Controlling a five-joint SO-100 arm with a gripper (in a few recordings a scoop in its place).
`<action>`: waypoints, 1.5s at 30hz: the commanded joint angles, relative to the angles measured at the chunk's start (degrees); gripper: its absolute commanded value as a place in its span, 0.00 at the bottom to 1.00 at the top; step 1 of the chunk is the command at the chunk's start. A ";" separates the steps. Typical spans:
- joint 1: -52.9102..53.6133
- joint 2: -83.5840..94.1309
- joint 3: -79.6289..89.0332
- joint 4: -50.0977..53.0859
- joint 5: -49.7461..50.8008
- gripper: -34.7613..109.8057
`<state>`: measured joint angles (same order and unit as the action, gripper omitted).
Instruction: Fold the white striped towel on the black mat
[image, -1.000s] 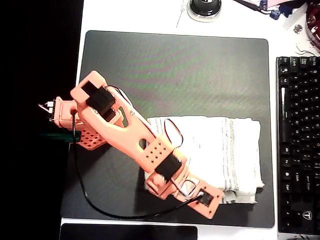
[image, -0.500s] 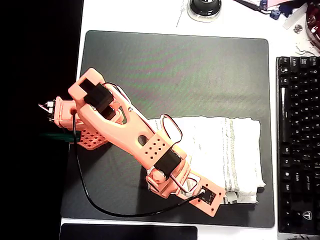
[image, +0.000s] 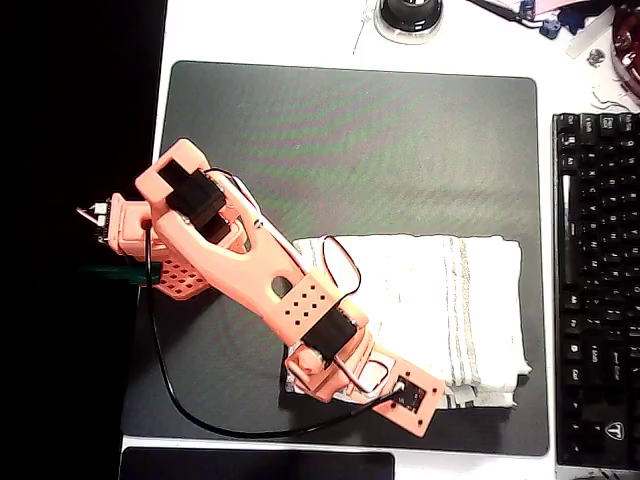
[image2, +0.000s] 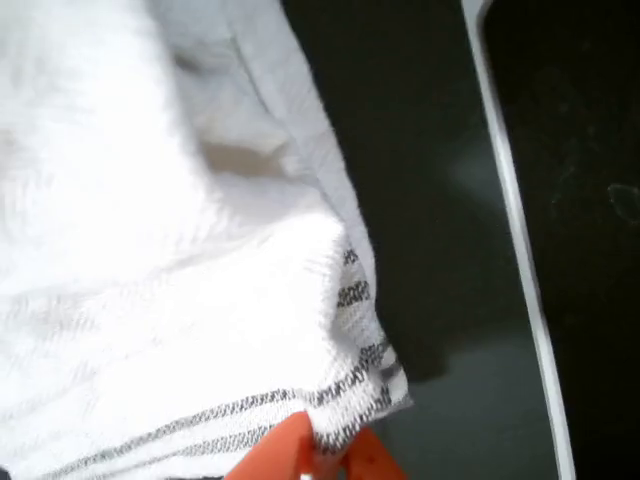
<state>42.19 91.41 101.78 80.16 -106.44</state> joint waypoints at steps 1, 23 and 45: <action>1.76 4.13 -2.20 3.25 -0.18 0.24; 8.61 8.70 5.27 0.70 -8.53 0.34; -16.08 -0.53 -10.11 -17.49 14.15 0.34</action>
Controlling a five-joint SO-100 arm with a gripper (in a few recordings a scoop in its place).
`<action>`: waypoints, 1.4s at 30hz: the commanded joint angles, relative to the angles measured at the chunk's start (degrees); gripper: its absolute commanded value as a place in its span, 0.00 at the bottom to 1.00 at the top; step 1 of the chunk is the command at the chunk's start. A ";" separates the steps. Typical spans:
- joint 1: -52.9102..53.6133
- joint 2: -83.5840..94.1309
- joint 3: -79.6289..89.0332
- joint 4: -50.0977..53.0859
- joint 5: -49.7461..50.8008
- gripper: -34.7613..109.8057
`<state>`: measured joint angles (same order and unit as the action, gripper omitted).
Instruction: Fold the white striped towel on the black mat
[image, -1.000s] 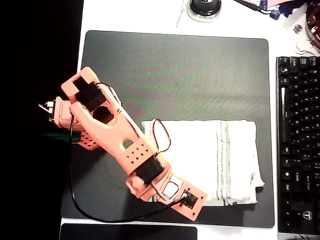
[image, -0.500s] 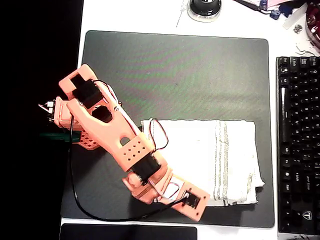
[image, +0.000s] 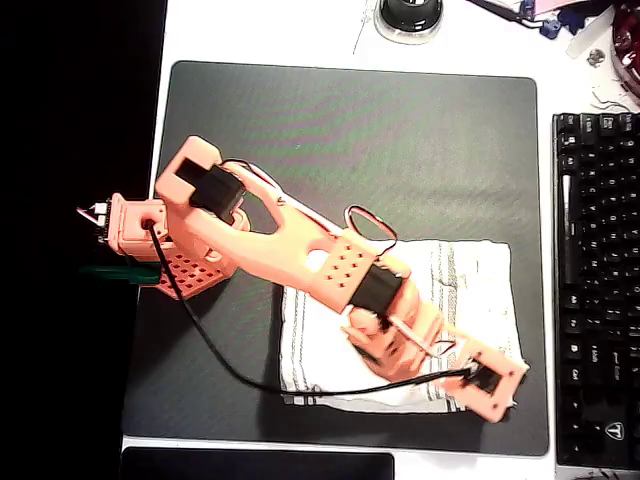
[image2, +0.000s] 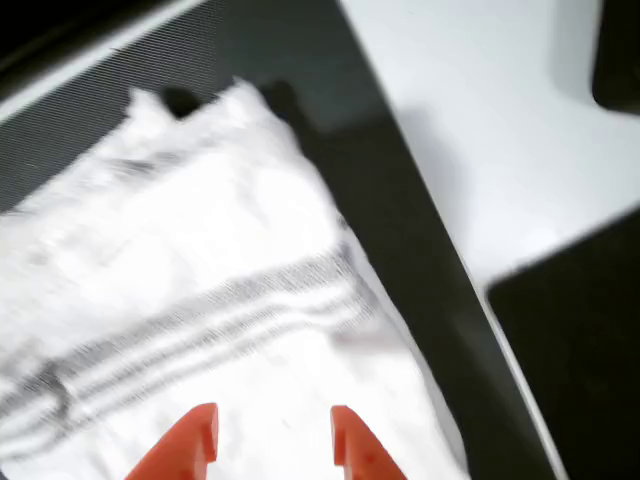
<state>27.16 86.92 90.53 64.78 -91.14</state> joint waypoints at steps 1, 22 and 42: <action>-2.20 6.33 3.52 -3.52 -1.85 0.34; -19.78 75.59 51.42 13.45 0.53 0.26; 19.07 39.73 45.88 10.63 16.52 0.37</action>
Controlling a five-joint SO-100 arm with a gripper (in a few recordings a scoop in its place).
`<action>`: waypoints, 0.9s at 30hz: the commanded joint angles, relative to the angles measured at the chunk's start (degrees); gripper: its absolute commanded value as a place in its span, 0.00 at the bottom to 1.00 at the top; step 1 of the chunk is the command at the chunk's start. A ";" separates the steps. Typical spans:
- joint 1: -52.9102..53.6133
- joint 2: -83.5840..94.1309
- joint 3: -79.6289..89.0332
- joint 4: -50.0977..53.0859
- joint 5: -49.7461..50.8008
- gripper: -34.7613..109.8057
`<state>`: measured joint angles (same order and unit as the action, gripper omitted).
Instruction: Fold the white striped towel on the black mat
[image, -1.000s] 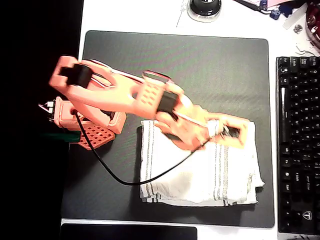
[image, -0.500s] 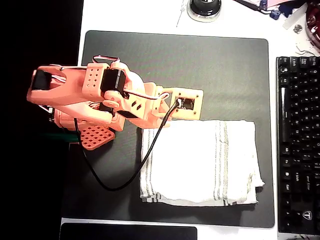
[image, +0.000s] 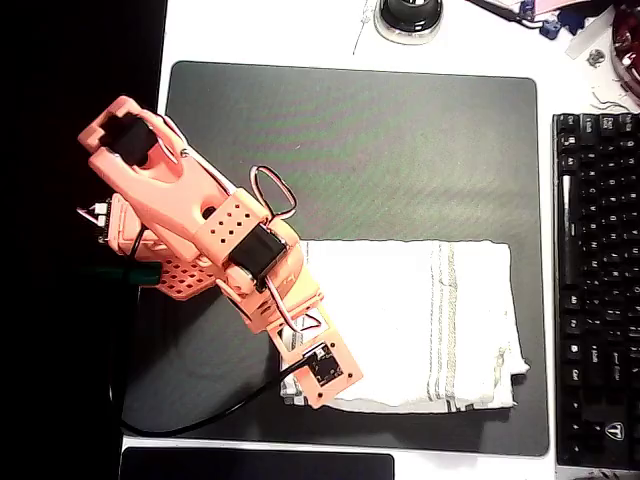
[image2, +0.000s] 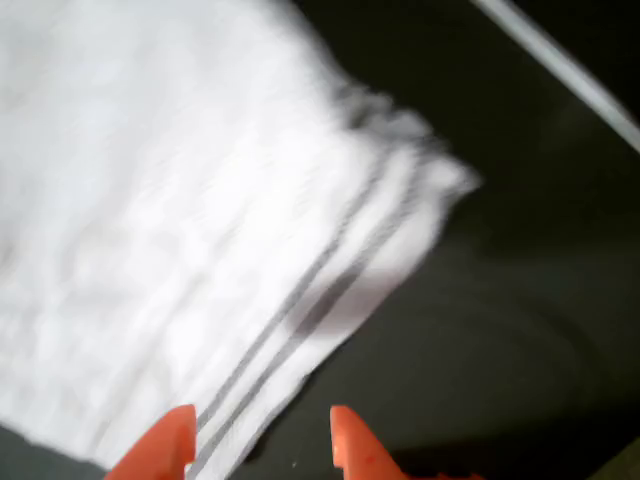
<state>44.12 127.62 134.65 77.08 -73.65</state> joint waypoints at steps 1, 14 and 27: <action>2.72 -2.20 3.69 -4.22 -1.23 0.38; 1.32 -21.88 14.68 -30.32 1.32 0.29; -0.70 -10.37 -0.79 -8.00 0.53 0.24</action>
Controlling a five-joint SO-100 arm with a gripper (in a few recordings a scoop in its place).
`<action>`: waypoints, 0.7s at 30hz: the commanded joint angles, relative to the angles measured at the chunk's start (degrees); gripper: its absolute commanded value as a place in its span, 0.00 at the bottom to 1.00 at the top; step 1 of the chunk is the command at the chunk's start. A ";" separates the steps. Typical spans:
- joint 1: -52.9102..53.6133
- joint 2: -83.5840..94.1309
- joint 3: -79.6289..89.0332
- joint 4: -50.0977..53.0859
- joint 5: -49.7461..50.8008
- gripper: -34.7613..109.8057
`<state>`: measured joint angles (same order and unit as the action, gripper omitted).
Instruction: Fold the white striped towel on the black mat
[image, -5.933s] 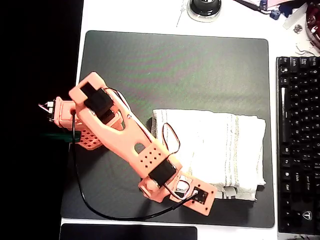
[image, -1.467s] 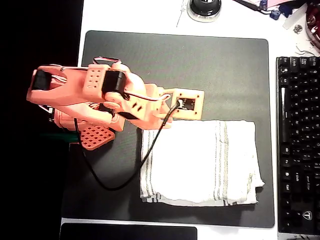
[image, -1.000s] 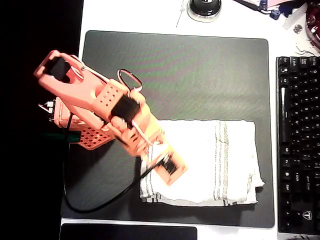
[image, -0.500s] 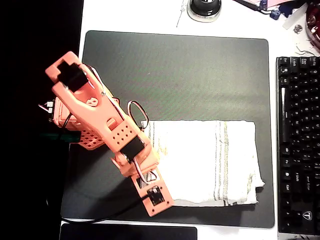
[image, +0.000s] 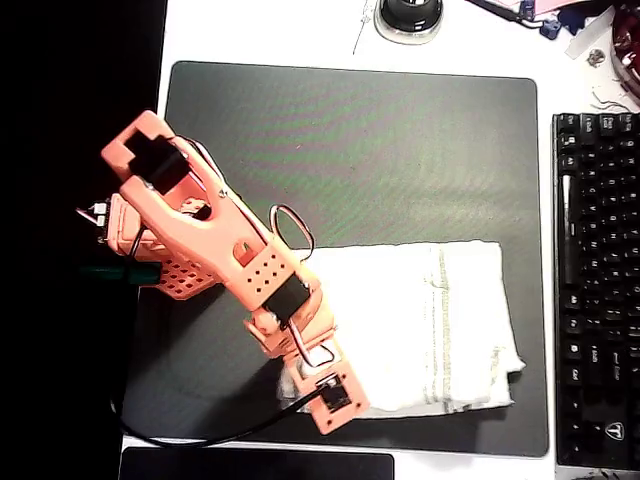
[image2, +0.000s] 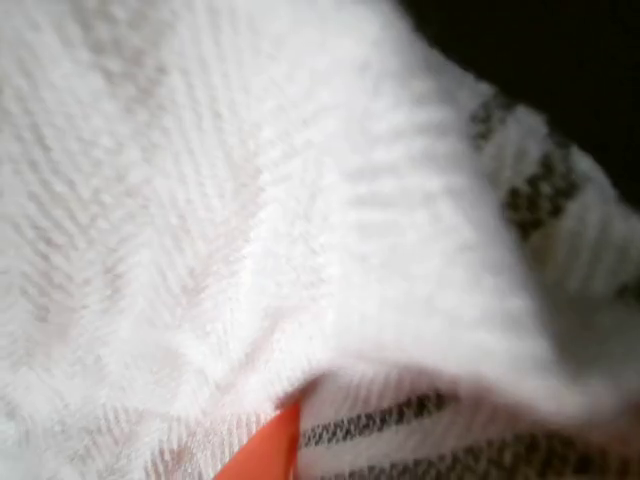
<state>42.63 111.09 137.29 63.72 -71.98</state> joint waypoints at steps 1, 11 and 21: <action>0.79 8.96 -4.57 8.44 -2.11 0.24; -5.62 19.42 -23.91 25.84 2.90 0.24; -15.56 1.23 -34.37 13.01 13.54 0.24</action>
<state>27.69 115.40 105.56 79.19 -59.59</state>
